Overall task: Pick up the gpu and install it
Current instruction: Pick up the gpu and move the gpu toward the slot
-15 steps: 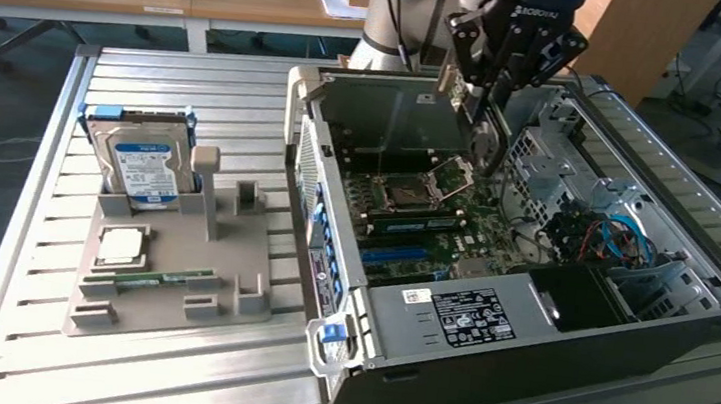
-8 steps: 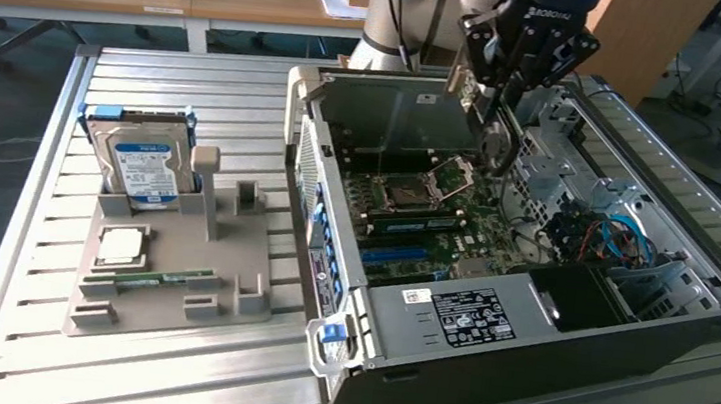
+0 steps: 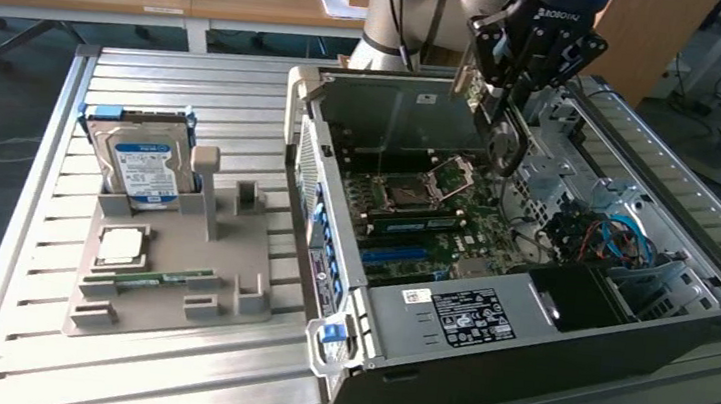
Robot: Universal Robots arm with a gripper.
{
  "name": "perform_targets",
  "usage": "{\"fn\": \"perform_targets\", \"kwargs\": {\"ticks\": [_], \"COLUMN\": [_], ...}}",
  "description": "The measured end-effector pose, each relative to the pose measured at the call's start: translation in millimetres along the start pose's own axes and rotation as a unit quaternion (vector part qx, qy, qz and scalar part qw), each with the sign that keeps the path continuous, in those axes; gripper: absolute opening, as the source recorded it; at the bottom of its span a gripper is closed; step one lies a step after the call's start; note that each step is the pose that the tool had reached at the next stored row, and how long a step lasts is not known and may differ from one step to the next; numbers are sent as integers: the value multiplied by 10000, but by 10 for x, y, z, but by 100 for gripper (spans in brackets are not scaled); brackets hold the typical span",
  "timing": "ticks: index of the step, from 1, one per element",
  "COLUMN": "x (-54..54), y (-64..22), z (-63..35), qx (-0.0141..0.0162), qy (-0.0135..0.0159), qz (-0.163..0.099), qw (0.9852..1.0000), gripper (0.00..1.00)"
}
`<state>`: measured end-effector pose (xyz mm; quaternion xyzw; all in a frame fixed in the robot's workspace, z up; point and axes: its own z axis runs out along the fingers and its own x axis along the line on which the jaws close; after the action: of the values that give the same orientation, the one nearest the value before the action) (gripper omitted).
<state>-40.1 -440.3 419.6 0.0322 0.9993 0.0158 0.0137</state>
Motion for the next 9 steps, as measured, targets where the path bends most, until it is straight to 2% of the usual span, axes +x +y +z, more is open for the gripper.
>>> {"fn": "perform_targets", "kwargs": {"ticks": [9], "x": [-7], "y": [1], "z": [0], "qx": [0], "qy": [0], "qz": [-1], "qw": [10000], "gripper": [27]}}
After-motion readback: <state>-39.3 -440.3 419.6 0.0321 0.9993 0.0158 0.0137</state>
